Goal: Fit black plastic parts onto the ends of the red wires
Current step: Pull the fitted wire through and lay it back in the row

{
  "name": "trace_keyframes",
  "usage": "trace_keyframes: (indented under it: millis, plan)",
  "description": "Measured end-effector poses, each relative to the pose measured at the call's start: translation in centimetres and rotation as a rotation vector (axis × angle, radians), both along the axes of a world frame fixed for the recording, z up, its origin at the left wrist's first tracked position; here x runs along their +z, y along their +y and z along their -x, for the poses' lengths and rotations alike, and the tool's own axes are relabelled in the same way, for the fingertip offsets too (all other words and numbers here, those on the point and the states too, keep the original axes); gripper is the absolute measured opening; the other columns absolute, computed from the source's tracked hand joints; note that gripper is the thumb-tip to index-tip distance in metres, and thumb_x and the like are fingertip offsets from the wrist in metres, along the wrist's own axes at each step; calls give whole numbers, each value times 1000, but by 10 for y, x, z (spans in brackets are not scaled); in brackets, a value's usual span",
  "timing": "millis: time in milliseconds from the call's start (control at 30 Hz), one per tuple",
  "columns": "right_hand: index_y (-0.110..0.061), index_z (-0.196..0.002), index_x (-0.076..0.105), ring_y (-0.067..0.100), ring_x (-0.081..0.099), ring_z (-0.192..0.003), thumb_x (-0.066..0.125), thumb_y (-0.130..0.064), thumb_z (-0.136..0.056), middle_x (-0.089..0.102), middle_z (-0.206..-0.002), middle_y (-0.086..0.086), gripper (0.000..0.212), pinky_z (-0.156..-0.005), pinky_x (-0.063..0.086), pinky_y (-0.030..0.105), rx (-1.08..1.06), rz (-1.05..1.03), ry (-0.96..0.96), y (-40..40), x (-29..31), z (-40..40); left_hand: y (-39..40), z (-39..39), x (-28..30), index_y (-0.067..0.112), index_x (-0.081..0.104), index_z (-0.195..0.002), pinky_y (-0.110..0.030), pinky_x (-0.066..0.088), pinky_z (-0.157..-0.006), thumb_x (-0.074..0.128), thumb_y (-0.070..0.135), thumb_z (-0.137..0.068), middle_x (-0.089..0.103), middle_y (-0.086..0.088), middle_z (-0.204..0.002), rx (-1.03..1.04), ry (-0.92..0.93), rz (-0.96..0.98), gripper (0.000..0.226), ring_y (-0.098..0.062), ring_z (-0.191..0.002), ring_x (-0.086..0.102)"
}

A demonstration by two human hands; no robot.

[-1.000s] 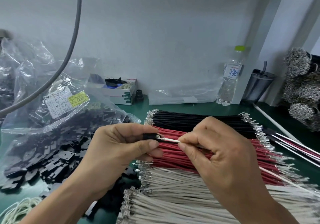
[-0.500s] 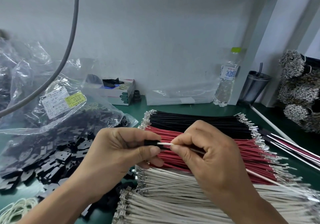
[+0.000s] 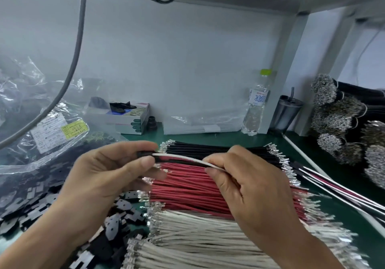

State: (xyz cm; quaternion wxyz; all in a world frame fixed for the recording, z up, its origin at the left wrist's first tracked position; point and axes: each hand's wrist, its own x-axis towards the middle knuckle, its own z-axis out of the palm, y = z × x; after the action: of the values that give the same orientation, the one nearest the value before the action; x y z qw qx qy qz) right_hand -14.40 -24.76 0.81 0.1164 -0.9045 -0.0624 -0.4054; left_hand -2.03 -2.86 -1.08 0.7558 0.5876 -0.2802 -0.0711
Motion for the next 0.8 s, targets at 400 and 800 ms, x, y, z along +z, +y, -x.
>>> trace_keyframes:
  millis: [400, 800]
  plan:
    - [-26, -109, 74, 20, 58, -81, 59, -28, -95, 50, -85, -15, 21, -73, 53, 42, -802, 66, 370, -243, 0, 65, 55, -66, -41, 69, 65, -84, -10, 46, -43, 78, 67, -48, 61, 40, -87, 116, -748, -1186, 38, 17, -61, 59]
    - [-39, -96, 76, 0, 58, -84, 70, -35, -87, 62, -95, -20, 12, -69, 44, 20, -427, -3, 257, -164, 4, 12, 43, -54, -42, 76, 54, -82, -4, 38, -38, 59, 93, -50, 49, 46, -94, 95, -769, -1259, 36, 31, -66, 48]
